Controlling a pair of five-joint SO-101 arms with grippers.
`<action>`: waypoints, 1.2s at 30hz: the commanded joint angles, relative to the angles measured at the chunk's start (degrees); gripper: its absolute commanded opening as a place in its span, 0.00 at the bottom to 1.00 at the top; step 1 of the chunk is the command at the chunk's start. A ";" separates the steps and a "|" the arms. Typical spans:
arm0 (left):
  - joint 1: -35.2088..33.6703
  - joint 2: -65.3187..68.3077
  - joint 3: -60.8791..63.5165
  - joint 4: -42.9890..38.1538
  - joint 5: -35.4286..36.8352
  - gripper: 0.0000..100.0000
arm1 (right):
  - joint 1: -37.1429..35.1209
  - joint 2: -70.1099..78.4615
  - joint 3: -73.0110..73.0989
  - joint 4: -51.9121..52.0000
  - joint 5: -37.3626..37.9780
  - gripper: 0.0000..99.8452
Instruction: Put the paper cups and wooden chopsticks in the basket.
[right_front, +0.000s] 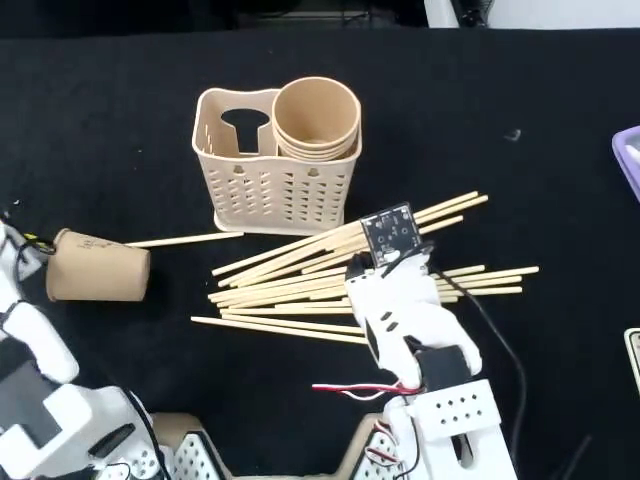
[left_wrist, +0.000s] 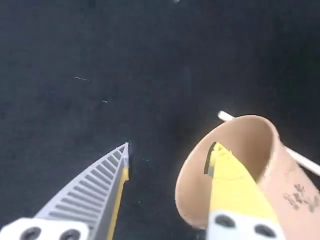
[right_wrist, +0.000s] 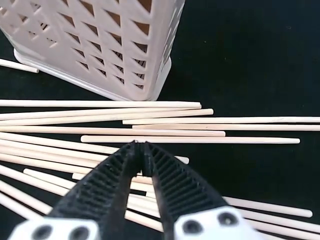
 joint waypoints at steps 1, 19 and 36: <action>3.03 -0.09 -1.98 3.52 -2.20 0.25 | -0.44 -0.84 -0.40 -1.23 0.53 0.02; 21.85 -0.09 -14.90 28.31 -5.36 0.25 | -0.44 -0.84 -0.40 -1.23 0.62 0.02; 33.19 -14.68 -16.13 29.80 -5.36 0.25 | -0.44 -0.84 -0.48 -1.23 0.62 0.02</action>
